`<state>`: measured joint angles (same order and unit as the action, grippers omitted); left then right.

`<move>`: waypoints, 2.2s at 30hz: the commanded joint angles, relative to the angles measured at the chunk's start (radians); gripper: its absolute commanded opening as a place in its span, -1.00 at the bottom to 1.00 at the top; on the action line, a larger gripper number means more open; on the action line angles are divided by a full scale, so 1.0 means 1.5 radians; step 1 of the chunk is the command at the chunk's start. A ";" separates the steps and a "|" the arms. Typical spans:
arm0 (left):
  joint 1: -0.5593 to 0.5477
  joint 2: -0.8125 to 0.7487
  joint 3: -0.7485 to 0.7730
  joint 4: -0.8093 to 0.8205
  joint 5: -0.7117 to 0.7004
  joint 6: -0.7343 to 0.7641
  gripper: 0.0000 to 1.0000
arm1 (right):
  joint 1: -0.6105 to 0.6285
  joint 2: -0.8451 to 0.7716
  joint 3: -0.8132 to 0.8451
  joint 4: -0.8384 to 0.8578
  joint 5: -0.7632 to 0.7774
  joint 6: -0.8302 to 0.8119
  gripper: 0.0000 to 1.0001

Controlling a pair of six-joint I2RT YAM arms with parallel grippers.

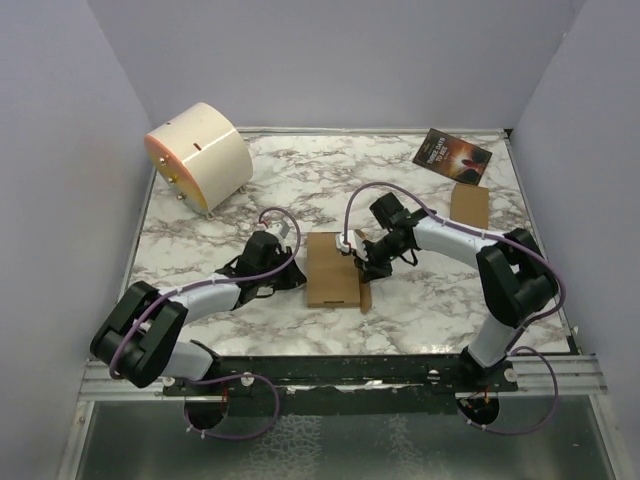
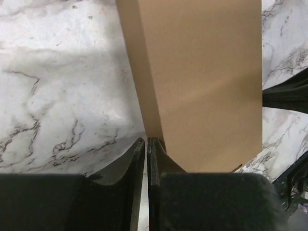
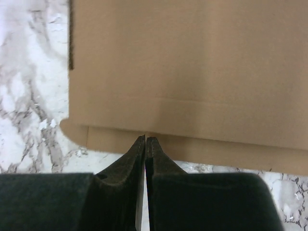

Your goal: Fold the paper box

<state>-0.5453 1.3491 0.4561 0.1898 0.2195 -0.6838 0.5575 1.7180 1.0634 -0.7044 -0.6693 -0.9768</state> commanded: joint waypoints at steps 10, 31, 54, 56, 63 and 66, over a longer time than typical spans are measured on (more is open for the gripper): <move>-0.008 0.065 0.055 0.074 -0.041 0.033 -0.71 | 0.002 0.030 0.041 0.117 -0.005 0.114 -0.85; -0.003 -0.324 -0.144 0.204 -0.041 -0.007 0.67 | -0.116 -0.280 -0.213 0.001 -0.271 -0.288 0.07; -0.002 -0.076 -0.127 0.355 -0.007 -0.023 0.59 | 0.009 -0.262 -0.357 0.310 -0.060 -0.257 0.03; -0.002 -0.056 -0.122 0.353 -0.003 -0.025 0.58 | 0.015 -0.257 -0.360 0.314 -0.056 -0.259 0.03; -0.002 0.024 -0.081 0.333 -0.004 -0.007 0.52 | 0.040 -0.219 -0.353 0.333 -0.019 -0.246 -0.14; -0.002 0.053 -0.056 0.311 -0.003 0.000 0.43 | 0.042 -0.219 -0.353 0.346 -0.011 -0.231 -0.22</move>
<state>-0.5495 1.3838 0.3183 0.6651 0.1928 -0.7143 0.6098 1.3796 0.5312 -0.2325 -0.7410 -1.3540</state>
